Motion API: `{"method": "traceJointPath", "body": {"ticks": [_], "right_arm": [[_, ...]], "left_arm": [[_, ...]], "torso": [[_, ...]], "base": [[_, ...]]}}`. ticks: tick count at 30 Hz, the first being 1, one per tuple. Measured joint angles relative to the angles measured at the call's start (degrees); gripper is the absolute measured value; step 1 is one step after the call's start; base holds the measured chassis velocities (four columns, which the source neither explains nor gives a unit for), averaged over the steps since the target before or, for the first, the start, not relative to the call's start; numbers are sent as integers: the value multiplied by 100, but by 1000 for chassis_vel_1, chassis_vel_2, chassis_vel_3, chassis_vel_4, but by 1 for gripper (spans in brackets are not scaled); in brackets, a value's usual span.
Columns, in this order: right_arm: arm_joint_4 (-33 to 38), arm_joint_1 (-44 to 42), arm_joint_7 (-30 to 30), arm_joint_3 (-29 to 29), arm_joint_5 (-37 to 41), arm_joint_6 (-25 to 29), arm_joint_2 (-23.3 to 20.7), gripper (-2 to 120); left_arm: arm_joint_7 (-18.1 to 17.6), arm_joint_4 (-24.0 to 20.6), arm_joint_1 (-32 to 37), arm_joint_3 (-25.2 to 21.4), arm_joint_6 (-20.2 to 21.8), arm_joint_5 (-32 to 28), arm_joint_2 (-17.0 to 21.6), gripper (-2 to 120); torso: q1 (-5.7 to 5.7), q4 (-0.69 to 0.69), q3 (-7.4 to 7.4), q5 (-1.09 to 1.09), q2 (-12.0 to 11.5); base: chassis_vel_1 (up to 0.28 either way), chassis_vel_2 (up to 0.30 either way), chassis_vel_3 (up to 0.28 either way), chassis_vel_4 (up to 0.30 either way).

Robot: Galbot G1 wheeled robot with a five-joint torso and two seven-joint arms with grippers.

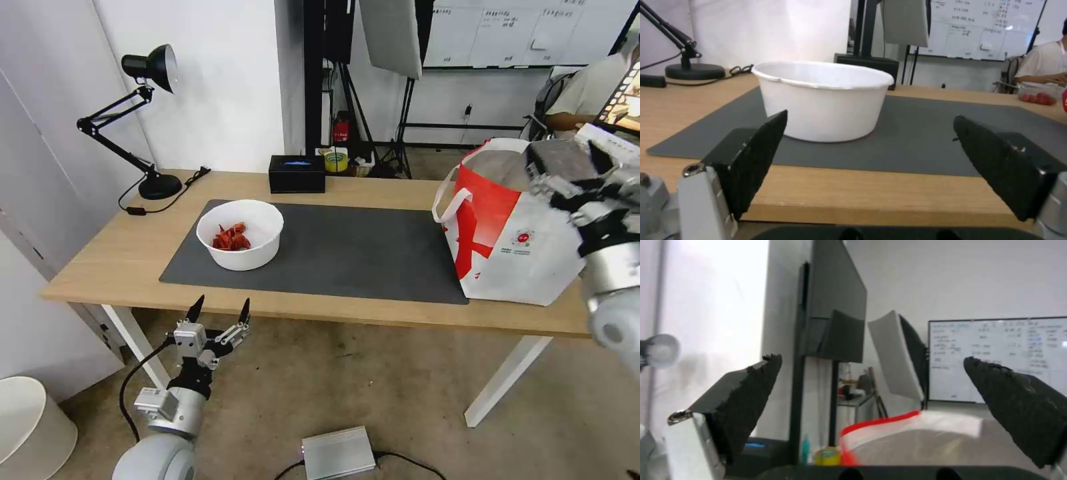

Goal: Pick up the trash from the table and place it into the takeout bag.

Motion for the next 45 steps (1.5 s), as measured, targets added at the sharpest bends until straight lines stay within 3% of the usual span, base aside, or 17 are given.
{"method": "traceJointPath", "body": {"ticks": [3,7,12,24,34,45], "right_arm": [[61,-49,0,-53,-76,11,74,100],[473,-628,9,-265,-790,30,784,100],[531,-922,5,-264,-1020,84,1047,100],[692,-1969,-9,-360,-2072,400,2259,100],[475,-2320,-44,-540,-2560,443,2663,100],[302,-2487,-59,-678,-2657,169,2752,100]], "left_arm": [[0,0,0,-10,0,-3,8,100],[-4,3,-32,-77,-17,-84,31,100],[-6,16,-69,-79,-17,-106,33,100],[-14,167,-183,-31,-15,-118,108,100],[-14,207,-238,-55,-11,-121,139,100],[-15,239,-268,-66,-9,-129,129,100]], "torso": [[0,0,0,0,0],[0,0,0,0,0],[0,0,0,-1,0],[0,0,0,0,-1],[0,0,0,1,-1],[-1,0,0,0,-1]], "base": [[0,0,0,0],[0,0,0,0],[0,0,0,0],[0,0,0,0],[0,0,0,0],[0,0,0,0]]}}
